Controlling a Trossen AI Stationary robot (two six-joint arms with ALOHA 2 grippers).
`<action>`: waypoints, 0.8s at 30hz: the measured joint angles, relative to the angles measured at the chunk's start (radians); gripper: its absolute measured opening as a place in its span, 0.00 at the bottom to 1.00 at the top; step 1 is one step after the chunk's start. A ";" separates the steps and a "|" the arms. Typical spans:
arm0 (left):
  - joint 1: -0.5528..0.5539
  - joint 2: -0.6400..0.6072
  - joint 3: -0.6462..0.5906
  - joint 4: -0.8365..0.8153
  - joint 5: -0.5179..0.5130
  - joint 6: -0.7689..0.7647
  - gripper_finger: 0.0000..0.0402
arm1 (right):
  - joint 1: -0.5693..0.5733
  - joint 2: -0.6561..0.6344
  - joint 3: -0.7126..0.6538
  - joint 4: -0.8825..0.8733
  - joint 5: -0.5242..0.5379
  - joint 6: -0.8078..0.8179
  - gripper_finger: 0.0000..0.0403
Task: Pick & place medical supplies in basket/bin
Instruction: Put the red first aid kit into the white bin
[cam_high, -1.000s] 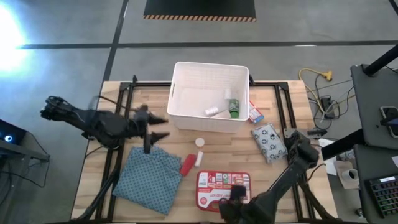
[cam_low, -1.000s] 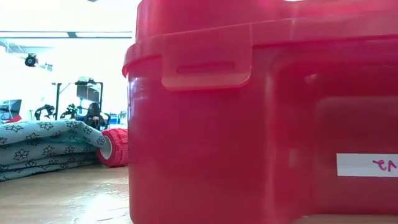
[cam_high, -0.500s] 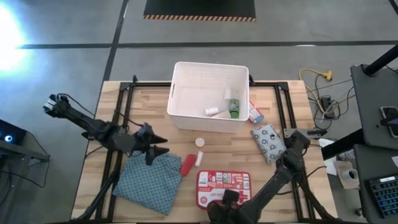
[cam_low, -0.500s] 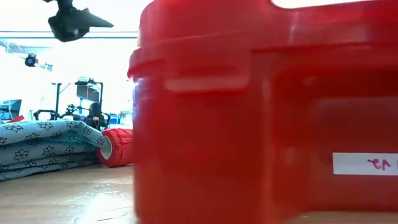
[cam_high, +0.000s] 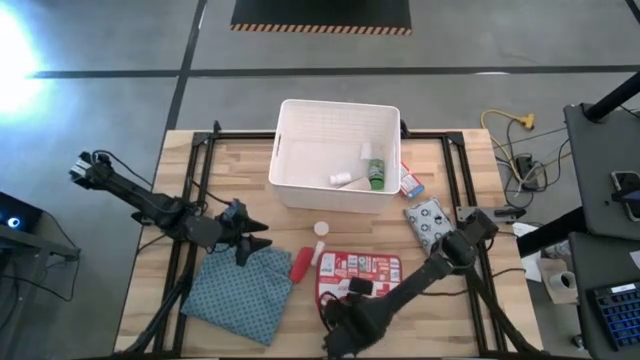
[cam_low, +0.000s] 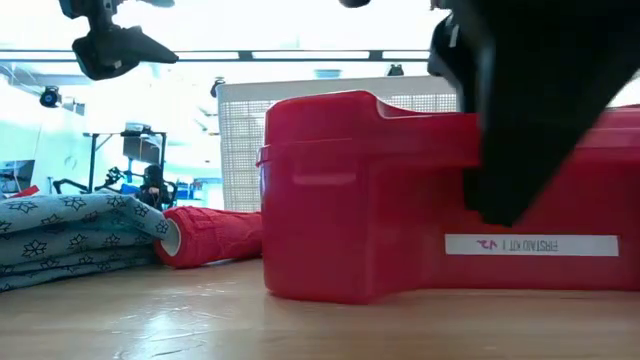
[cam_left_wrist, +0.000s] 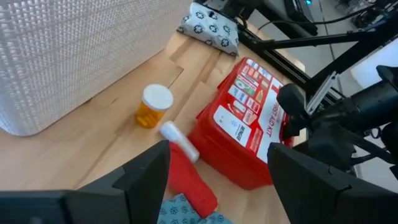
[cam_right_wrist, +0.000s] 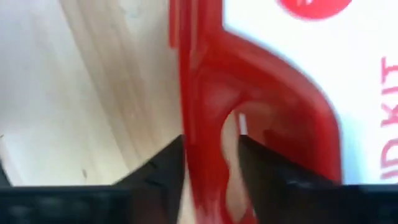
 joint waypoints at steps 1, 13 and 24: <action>0.000 0.000 0.000 -0.003 0.000 0.000 0.62 | -0.007 -0.005 0.000 0.003 -0.004 -0.003 0.24; -0.001 -0.001 0.002 -0.038 0.016 -0.021 0.62 | -0.037 -0.269 -0.008 -0.042 0.212 0.279 0.10; -0.001 -0.023 0.002 -0.034 0.010 0.024 0.62 | -0.141 -0.568 -0.008 0.061 0.750 0.237 0.10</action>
